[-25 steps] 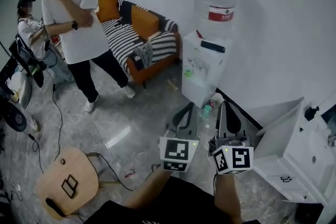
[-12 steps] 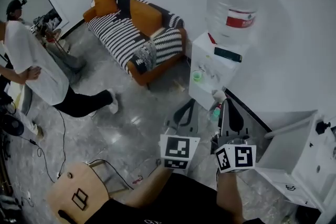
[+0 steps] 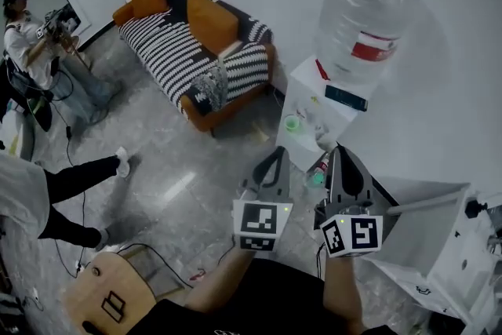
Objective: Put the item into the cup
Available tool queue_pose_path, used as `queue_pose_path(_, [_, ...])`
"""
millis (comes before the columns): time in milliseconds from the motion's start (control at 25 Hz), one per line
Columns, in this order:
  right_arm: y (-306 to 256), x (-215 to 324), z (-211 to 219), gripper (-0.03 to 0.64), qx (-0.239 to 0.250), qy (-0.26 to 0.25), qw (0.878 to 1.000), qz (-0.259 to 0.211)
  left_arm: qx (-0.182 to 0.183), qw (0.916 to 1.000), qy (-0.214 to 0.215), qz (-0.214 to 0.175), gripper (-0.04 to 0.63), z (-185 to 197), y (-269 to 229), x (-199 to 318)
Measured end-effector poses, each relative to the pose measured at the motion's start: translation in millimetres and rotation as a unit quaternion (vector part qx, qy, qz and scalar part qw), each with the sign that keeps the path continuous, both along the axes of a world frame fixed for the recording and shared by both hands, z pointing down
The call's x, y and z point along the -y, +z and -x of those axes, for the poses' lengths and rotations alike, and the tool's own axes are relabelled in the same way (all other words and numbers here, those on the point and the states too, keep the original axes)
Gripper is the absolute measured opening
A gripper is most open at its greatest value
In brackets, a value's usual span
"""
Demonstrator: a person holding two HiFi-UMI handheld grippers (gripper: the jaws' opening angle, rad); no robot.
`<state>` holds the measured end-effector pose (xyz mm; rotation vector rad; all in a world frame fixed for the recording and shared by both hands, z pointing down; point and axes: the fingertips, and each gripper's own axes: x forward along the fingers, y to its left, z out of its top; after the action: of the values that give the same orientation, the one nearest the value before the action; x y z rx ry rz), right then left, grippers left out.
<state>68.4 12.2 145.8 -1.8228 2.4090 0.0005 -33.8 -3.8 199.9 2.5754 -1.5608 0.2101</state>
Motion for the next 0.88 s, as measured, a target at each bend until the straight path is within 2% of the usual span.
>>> queue_pose_path(520, [44.4, 71.7, -1.5, 0.009, -0.006, -0.032, 0.998, 0.057, 0.004, 0.9981, -0.017, 0.060, 0.014, -13.8, 46.3, 63.4])
queue_pose_path(880, [120.7, 120.5, -12.5, 0.009, -0.018, -0.047, 0.993, 0.110, 0.012, 0.9932, -0.043, 0.107, 0.014, -18.1, 109.8, 111.8])
